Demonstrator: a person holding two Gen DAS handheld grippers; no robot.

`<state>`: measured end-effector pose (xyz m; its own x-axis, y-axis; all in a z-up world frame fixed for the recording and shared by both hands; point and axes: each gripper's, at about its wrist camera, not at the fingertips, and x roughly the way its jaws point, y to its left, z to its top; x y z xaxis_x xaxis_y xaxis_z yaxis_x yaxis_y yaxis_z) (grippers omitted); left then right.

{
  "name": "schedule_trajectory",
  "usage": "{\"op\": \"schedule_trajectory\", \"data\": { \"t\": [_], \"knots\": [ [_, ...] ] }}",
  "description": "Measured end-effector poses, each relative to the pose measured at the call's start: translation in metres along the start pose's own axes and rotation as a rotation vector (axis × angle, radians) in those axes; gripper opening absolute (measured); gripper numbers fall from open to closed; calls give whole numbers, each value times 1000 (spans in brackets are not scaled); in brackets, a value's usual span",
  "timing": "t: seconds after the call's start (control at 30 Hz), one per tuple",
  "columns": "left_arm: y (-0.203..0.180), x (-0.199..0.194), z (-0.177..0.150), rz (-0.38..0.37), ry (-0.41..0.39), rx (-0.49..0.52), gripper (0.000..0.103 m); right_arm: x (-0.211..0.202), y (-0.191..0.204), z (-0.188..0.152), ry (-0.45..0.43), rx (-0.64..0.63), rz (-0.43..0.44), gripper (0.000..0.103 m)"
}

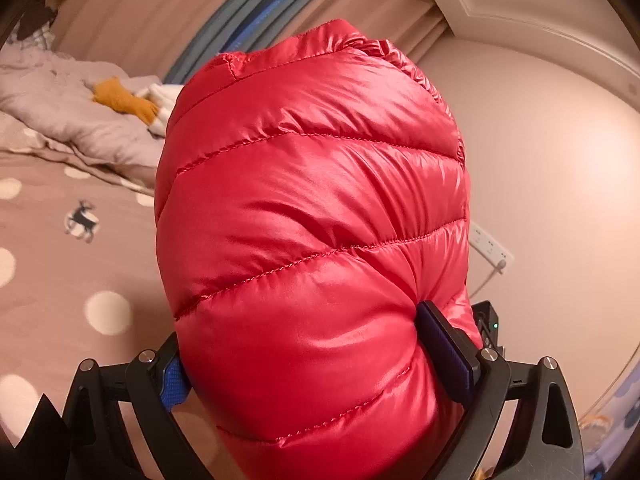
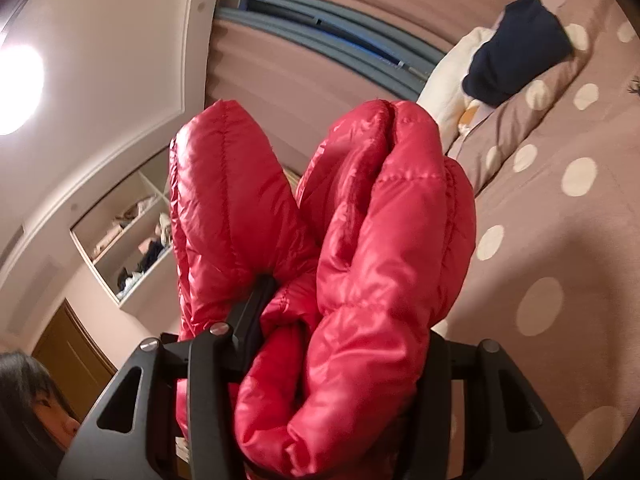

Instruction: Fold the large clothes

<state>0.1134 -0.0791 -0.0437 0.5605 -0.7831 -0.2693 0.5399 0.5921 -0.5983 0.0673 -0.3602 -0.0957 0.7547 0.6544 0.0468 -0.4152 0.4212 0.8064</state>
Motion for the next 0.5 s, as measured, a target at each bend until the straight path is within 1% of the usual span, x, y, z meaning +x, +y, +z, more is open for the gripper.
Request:
{"op": "schedule_trajectory", "data": {
  "t": [0.07, 0.1, 0.13, 0.2, 0.23, 0.27, 0.3, 0.33, 0.37, 0.4, 0.43, 0.47, 0.5],
  "knots": [
    [6, -7, 3, 13, -4, 5, 96, 10, 5, -1, 9, -8, -5, 49],
    [8, -4, 9, 22, -8, 14, 96, 17, 6, 0, 12, -20, -15, 50],
    [12, -1, 13, 30, -15, 27, 97, 26, 7, 3, 14, -43, -39, 52],
    [37, 14, 17, 45, -15, 23, 99, 40, -1, 10, 25, -81, -100, 53],
    [53, 26, 18, 63, -13, 8, 100, 51, -10, 14, 29, -94, -151, 56],
    [77, 43, 16, 103, -1, -27, 100, 58, -21, 16, 26, -92, -199, 57],
    [98, 57, 11, 159, 24, -58, 100, 66, -36, 16, 24, -90, -262, 59],
    [118, 76, 3, 251, 72, -86, 100, 77, -56, 14, 35, -94, -340, 59],
    [138, 97, -9, 374, 143, -94, 100, 88, -81, 9, 72, -89, -437, 59],
    [152, 115, -20, 480, 202, -65, 103, 100, -102, 3, 125, -83, -535, 59],
    [159, 118, -28, 497, 181, -35, 103, 110, -122, -4, 178, -68, -616, 61],
    [161, 115, -32, 454, 159, -27, 103, 118, -145, -12, 205, -38, -680, 62],
    [161, 114, -30, 459, 182, -47, 103, 118, -156, -14, 196, -13, -673, 65]
  ]
}}
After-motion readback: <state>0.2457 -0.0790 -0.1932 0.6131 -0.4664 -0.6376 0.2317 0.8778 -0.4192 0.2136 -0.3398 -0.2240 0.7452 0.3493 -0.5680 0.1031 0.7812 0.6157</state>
